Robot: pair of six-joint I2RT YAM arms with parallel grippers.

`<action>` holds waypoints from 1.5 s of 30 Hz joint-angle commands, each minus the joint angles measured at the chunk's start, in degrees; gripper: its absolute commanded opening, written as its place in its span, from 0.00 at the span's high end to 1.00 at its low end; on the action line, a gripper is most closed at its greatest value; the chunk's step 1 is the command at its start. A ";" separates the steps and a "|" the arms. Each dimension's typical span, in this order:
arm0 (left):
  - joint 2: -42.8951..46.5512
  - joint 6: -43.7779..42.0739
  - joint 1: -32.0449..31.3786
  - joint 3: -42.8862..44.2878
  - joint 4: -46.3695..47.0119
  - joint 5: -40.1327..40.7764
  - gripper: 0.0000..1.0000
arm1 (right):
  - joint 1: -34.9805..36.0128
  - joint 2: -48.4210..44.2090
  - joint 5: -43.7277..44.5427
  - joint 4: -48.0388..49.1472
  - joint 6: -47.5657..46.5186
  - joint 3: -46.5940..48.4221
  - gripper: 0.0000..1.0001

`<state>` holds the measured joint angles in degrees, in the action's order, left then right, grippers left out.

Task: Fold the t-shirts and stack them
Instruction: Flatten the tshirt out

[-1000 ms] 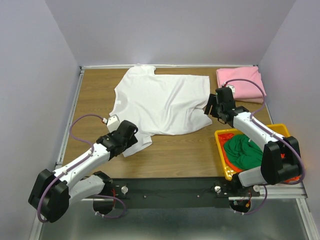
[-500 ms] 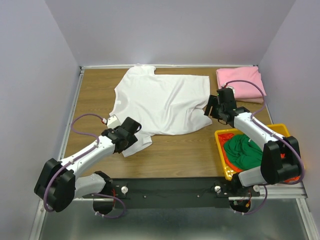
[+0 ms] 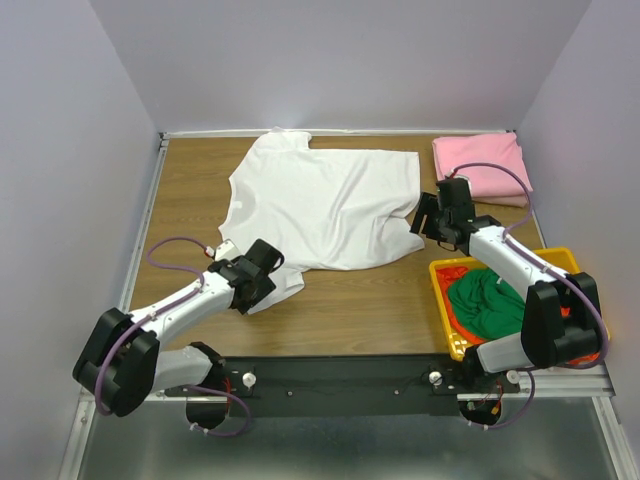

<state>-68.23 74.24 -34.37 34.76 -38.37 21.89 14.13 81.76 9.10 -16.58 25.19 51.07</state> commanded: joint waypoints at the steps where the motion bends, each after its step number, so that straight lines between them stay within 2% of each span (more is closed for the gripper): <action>1: -0.50 1.96 -0.35 -0.84 0.93 -0.80 0.37 | -0.77 -0.11 -1.28 0.41 -0.84 -0.88 0.20; 8: -2.79 1.88 -0.61 -1.19 1.98 -1.94 0.40 | -1.12 -0.19 -1.37 0.41 -1.02 -1.23 0.20; 16: -4.37 1.61 -0.87 -2.77 3.83 -4.65 0.57 | -1.56 -0.37 -1.54 0.49 -1.02 -1.41 0.20; 19: -4.46 1.44 -0.96 -3.12 4.62 -5.28 0.67 | -1.74 -0.19 -1.72 0.49 -1.11 -1.41 0.20; 20: -4.37 1.35 -0.96 -3.12 4.53 -5.28 0.75 | -1.74 -0.02 -1.72 0.49 -1.11 -1.50 0.20; 22: -3.76 1.26 -0.96 -3.04 4.27 -4.93 0.77 | -1.74 0.16 -1.81 0.49 -1.11 -1.50 0.20; 24: -3.14 0.74 -0.96 -2.95 4.27 -4.58 0.86 | -1.74 0.25 -1.63 0.49 -1.11 -1.50 0.20; 25: -2.44 0.47 -0.96 -3.03 4.27 -4.40 0.95 | -1.74 0.25 -1.72 0.49 -1.11 -1.50 0.20; 27: -1.22 -0.32 -0.96 -3.47 4.71 -4.40 1.00 | -1.74 0.33 -1.72 0.49 -1.11 -1.50 0.20; 33: 2.39 -2.52 -0.96 -4.44 5.41 -4.40 1.00 | -1.74 0.60 -1.19 0.49 -0.93 -1.50 0.20; 40: 8.36 -4.80 -0.96 0.73 0.49 2.53 1.00 | -1.74 0.77 -1.02 0.49 -0.93 -1.41 0.20; 45: 12.58 -6.03 -0.96 1.27 -0.83 4.65 1.00 | -1.82 1.56 -1.02 0.41 -1.02 -1.32 0.20</action>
<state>-58.50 69.43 -35.00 34.83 -36.58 21.74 12.69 82.11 8.21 -16.45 24.93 50.39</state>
